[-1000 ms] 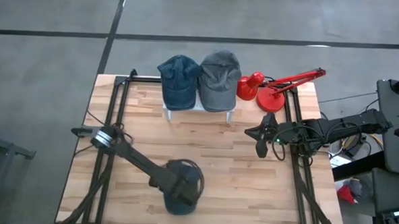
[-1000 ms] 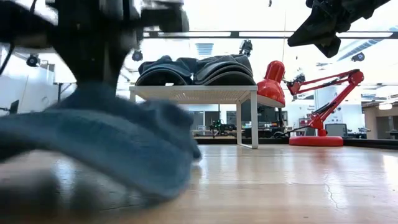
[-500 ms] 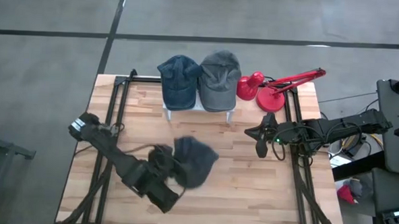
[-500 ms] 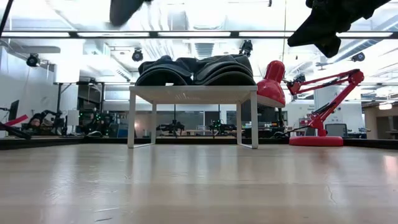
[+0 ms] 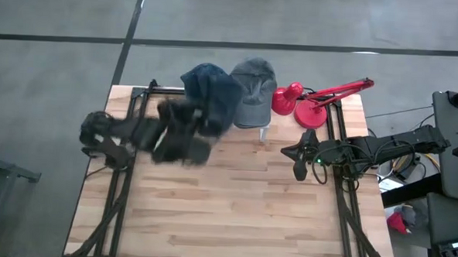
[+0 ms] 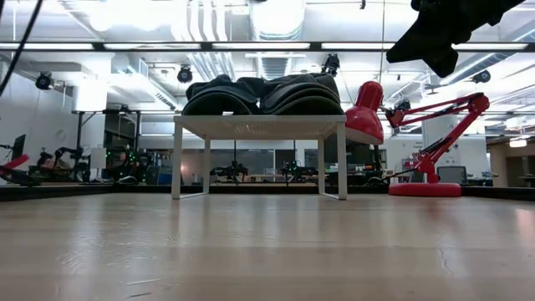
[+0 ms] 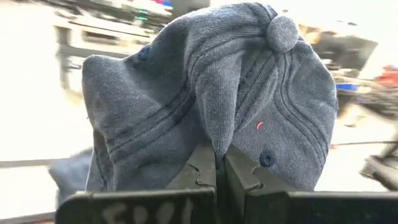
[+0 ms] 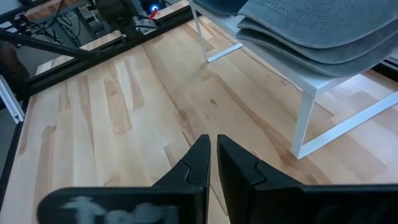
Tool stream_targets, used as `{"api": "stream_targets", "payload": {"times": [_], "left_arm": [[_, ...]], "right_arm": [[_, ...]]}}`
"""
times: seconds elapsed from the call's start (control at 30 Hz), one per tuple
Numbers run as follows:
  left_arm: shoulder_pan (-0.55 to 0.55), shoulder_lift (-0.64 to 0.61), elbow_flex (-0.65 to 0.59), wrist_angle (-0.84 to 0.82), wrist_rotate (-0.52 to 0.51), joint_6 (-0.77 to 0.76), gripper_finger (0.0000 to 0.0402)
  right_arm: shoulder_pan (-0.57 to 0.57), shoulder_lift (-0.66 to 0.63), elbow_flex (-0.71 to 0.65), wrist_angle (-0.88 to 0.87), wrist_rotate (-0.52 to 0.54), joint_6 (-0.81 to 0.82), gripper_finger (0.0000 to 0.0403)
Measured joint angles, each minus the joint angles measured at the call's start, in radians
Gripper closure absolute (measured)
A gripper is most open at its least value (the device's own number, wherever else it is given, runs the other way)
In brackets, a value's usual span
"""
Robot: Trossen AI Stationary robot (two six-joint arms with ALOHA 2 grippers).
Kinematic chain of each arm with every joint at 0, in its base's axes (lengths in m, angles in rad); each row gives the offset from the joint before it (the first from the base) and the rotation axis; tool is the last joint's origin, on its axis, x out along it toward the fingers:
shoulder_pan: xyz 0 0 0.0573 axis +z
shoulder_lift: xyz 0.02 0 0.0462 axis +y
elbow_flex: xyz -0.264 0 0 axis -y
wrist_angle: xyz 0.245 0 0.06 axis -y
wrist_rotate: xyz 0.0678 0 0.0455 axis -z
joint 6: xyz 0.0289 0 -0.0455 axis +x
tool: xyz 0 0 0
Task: Pick & Place hat
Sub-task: Stack the black cap on the black caps on the shelf
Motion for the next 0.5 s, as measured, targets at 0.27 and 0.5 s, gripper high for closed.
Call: {"api": "stream_targets", "payload": {"times": [0.27, 0.5], "left_arm": [[0.344, 0.001, 0.023, -0.007, 0.199, 0.071, 0.0401], [0.474, 0.003, -0.007, -0.013, 0.309, 0.018, 0.0401]], "right_arm": [[0.0, 0.0, 0.0, 0.0, 0.0, 0.0, 0.0376], [0.0, 0.0, 0.0, 0.0, 0.0, 0.0, 0.0376]]}}
